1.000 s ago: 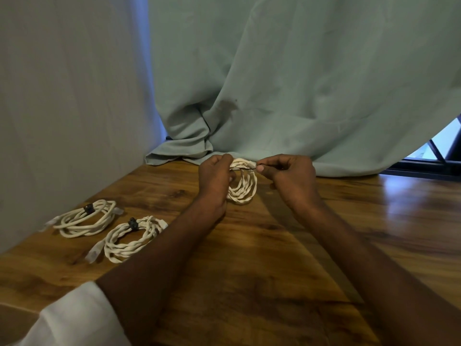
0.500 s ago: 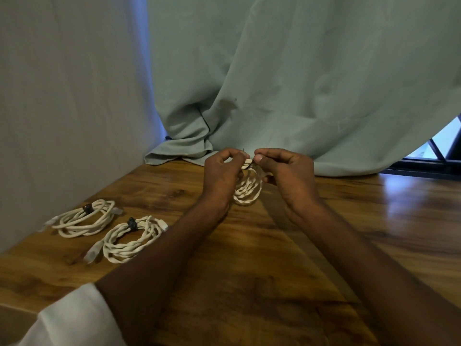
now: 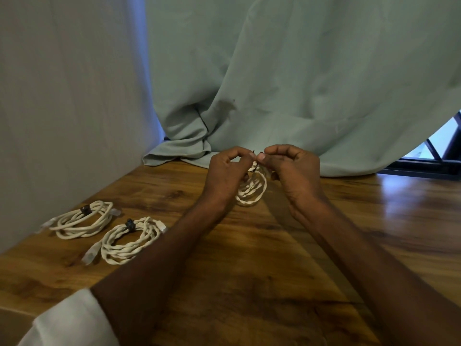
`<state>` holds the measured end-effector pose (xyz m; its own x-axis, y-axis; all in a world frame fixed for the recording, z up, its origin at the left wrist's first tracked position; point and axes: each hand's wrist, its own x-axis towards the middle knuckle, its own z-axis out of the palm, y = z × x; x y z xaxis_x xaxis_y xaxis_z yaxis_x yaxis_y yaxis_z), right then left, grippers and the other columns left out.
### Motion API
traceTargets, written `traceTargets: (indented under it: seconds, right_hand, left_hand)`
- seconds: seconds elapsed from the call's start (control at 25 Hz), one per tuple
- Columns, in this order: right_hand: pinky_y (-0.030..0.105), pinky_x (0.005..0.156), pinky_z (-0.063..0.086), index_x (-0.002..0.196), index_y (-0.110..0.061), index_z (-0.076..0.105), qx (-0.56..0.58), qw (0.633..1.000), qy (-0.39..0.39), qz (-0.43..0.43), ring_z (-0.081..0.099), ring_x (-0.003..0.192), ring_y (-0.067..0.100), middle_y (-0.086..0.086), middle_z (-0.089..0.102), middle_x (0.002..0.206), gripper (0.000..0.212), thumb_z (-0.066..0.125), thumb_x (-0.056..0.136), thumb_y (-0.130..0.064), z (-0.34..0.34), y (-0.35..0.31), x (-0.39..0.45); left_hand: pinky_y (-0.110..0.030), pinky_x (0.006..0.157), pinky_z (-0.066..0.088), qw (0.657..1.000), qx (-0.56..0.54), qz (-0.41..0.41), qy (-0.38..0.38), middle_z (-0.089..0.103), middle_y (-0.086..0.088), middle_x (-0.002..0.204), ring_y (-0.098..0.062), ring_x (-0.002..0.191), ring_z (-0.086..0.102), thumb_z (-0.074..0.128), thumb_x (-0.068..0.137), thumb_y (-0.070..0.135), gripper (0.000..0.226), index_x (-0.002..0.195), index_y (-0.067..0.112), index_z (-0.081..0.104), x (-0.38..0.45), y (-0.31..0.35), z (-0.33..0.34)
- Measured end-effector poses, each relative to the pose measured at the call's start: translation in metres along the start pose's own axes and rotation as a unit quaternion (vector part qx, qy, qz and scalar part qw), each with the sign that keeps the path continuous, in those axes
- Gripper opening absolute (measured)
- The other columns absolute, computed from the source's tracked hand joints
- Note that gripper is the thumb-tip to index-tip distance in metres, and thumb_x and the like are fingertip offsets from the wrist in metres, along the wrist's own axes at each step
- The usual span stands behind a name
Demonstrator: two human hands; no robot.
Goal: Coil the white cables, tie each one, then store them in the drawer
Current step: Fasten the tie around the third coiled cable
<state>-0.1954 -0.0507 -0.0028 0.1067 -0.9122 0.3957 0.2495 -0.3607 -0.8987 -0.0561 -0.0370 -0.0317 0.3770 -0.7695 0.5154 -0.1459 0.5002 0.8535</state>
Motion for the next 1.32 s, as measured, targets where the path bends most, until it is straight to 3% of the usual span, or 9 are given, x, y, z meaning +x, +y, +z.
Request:
traceTargets:
  seconds: [0.2, 0.4, 0.56, 0.76, 0.96, 1.12, 1.32]
  right_hand:
    - [0.014, 0.062, 0.054, 0.096, -0.003, 0.080, -0.037, 0.999, 0.012, 0.002, 0.076, 0.071, 0.009, 0.006, 0.080, 0.081, 0.015, 0.082, 0.082, 0.002, -0.004, 0.006, 0.006]
    - [0.023, 0.063, 0.059, 0.100, -0.006, 0.079, -0.016, 0.999, 0.012, 0.038, 0.072, 0.068, 0.015, 0.011, 0.080, 0.084, 0.018, 0.081, 0.083, 0.001, -0.002, 0.011, 0.006]
    - [0.022, 0.060, 0.056, 0.103, -0.006, 0.080, -0.037, 0.998, -0.021, 0.044, 0.068, 0.059, 0.008, 0.009, 0.079, 0.081, 0.020, 0.082, 0.084, -0.001, -0.002, 0.010, 0.006]
    - [0.021, 0.057, 0.058, 0.094, -0.002, 0.079, -0.013, 0.998, 0.024, 0.058, 0.067, 0.060, 0.012, 0.007, 0.078, 0.074, 0.015, 0.084, 0.080, 0.000, -0.005, 0.008, 0.008]
    - [0.020, 0.064, 0.059, 0.091, -0.002, 0.081, -0.047, 0.998, 0.017, 0.032, 0.073, 0.066, 0.011, 0.009, 0.079, 0.079, 0.012, 0.084, 0.079, -0.001, -0.007, 0.009, 0.009]
    - [0.030, 0.077, 0.062, 0.089, -0.012, 0.083, -0.118, 0.993, 0.006, -0.010, 0.077, 0.079, 0.013, 0.001, 0.080, 0.082, 0.009, 0.084, 0.081, -0.007, -0.007, 0.015, 0.012]
    - [0.041, 0.084, 0.065, 0.088, -0.014, 0.083, -0.148, 0.988, 0.026, -0.024, 0.077, 0.081, 0.012, -0.001, 0.080, 0.082, 0.012, 0.080, 0.084, -0.003, -0.006, 0.019, 0.011]
  left_hand:
    - [-0.029, 0.064, 0.049, 0.983, 0.140, 0.100, -0.057, 0.072, 0.006, 0.071, -0.008, 0.065, 0.066, 0.069, 0.100, 0.020, 0.014, 0.089, 0.014, 0.077, 0.001, -0.004, -0.008]
    - [-0.030, 0.069, 0.053, 0.992, 0.100, 0.067, -0.027, 0.075, 0.004, 0.079, -0.011, 0.076, 0.071, 0.069, 0.099, 0.020, 0.014, 0.089, 0.016, 0.078, 0.003, -0.006, -0.007]
    - [-0.039, 0.073, 0.058, 0.999, 0.028, 0.015, -0.021, 0.078, -0.008, 0.083, -0.020, 0.078, 0.073, 0.070, 0.099, 0.018, 0.013, 0.094, 0.010, 0.079, 0.003, -0.007, -0.007]
    - [-0.041, 0.077, 0.059, 0.995, 0.072, 0.053, -0.045, 0.078, -0.002, 0.084, -0.024, 0.084, 0.075, 0.068, 0.100, 0.019, 0.014, 0.092, 0.017, 0.079, 0.004, -0.005, -0.008]
    - [-0.029, 0.071, 0.055, 0.986, 0.122, 0.093, -0.067, 0.077, 0.002, 0.079, -0.011, 0.075, 0.073, 0.069, 0.100, 0.019, 0.014, 0.092, 0.014, 0.079, 0.005, -0.002, -0.012]
    - [-0.036, 0.076, 0.059, 0.978, 0.151, 0.112, -0.089, 0.078, 0.002, 0.083, -0.014, 0.080, 0.074, 0.068, 0.100, 0.021, 0.015, 0.095, 0.014, 0.081, 0.007, -0.005, -0.017]
    - [-0.037, 0.081, 0.058, 0.968, 0.186, 0.130, -0.108, 0.079, 0.005, 0.086, -0.012, 0.085, 0.074, 0.068, 0.100, 0.021, 0.015, 0.096, 0.015, 0.082, 0.008, -0.008, -0.019]
